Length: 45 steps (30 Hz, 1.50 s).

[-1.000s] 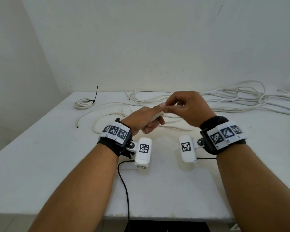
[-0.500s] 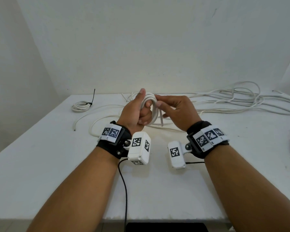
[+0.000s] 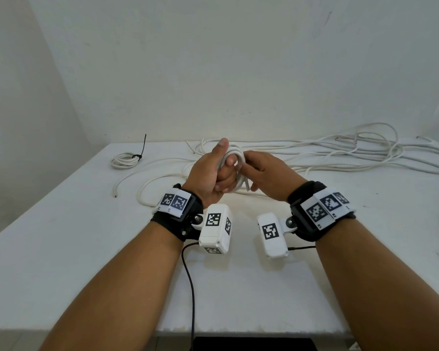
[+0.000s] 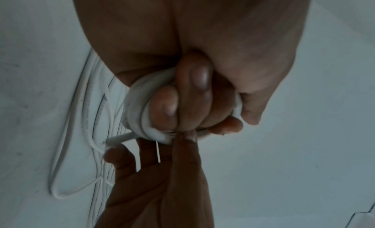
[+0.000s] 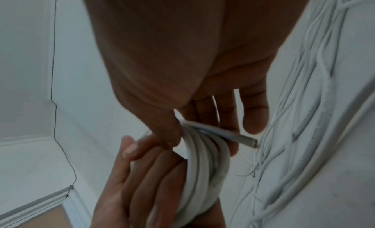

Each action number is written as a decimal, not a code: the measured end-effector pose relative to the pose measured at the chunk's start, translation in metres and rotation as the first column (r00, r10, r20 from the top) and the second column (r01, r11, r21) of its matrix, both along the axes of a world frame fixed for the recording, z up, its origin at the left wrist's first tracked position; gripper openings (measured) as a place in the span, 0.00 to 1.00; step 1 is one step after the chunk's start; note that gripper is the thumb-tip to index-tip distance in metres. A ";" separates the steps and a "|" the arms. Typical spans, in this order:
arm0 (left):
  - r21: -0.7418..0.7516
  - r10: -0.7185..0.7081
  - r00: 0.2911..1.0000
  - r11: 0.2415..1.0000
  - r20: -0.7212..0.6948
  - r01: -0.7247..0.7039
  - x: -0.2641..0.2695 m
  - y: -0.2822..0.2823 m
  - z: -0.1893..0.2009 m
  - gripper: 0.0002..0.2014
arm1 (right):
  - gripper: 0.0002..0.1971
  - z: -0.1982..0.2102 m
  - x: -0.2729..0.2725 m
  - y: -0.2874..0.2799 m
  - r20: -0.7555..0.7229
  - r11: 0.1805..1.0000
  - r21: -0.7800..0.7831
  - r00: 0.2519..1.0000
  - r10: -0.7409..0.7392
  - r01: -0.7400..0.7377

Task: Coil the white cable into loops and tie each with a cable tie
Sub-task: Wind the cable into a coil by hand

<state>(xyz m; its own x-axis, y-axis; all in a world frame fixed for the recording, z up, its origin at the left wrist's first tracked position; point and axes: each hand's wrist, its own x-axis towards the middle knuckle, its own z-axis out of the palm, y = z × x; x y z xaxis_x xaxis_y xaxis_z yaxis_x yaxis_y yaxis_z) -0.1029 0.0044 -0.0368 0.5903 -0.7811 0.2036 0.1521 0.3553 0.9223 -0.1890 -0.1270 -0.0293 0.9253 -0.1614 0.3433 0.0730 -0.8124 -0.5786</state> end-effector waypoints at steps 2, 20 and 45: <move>0.006 0.015 1.000 1.000 -0.026 -0.015 -0.002 -0.004 0.000 0.28 | 0.12 0.000 -0.002 -0.004 0.025 0.999 -0.029 1.000 -0.013 0.014; 0.104 -0.044 0.956 0.992 -0.291 0.077 0.006 0.001 0.007 0.17 | 0.11 0.005 -0.006 -0.006 0.134 0.976 -0.204 0.990 -0.048 0.075; 0.294 0.018 0.999 0.955 0.029 -0.026 -0.022 -0.021 0.014 0.14 | 0.04 0.022 -0.036 0.005 -0.166 0.840 -0.509 0.937 -0.308 0.186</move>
